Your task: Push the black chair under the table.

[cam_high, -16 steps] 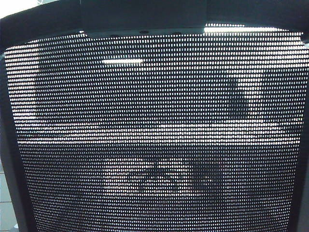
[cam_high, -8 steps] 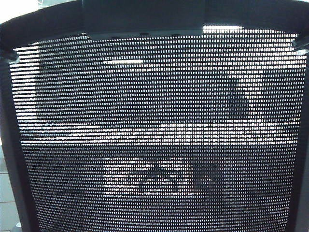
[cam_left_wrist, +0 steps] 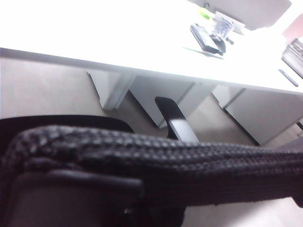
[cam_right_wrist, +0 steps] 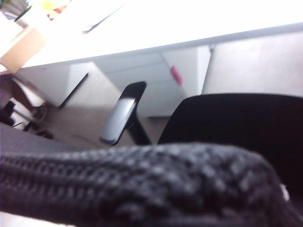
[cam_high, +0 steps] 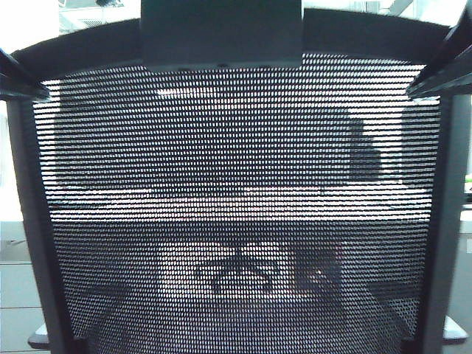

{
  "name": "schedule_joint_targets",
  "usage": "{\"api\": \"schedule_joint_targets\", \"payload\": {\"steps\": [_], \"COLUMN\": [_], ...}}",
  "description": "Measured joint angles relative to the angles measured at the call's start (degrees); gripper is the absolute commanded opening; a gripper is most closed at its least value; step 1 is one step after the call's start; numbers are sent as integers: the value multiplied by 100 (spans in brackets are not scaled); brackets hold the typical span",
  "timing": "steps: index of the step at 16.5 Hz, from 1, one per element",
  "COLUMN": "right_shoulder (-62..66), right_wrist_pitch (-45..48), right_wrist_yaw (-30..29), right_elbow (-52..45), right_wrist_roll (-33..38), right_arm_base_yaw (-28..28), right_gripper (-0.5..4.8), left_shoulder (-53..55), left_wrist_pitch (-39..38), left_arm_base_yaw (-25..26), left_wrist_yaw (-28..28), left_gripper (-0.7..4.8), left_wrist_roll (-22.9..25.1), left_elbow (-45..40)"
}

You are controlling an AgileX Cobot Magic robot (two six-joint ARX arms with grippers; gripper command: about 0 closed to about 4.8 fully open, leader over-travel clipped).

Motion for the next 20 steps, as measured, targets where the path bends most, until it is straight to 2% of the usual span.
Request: {"api": "schedule_joint_targets", "payload": {"steps": [5,10,13,20], "right_shoulder": [1193,1954,2277,3429], "right_wrist_pitch": [1381,2511,2774,3099], "right_wrist_yaw": [125,323,356,380], "right_elbow": [-4,0,105,914], "right_wrist_roll": [-83,-83,-188,-503], "right_arm_base_yaw": [-2,-11,-24,-350], "right_gripper": [-5,-5,-5,-5], "left_shoulder": [1097,2208,2879,4266], "left_wrist_pitch": [1202,2553,2959,3274], "left_arm_base_yaw": [-251,-264,-293,-396], "left_wrist_yaw": [-131,-417,-439,-601], "left_gripper": [-6,-6,-6,-6], "left_wrist_roll": [-17,48,157,378], "left_elbow": [0,83,352,1467]}}
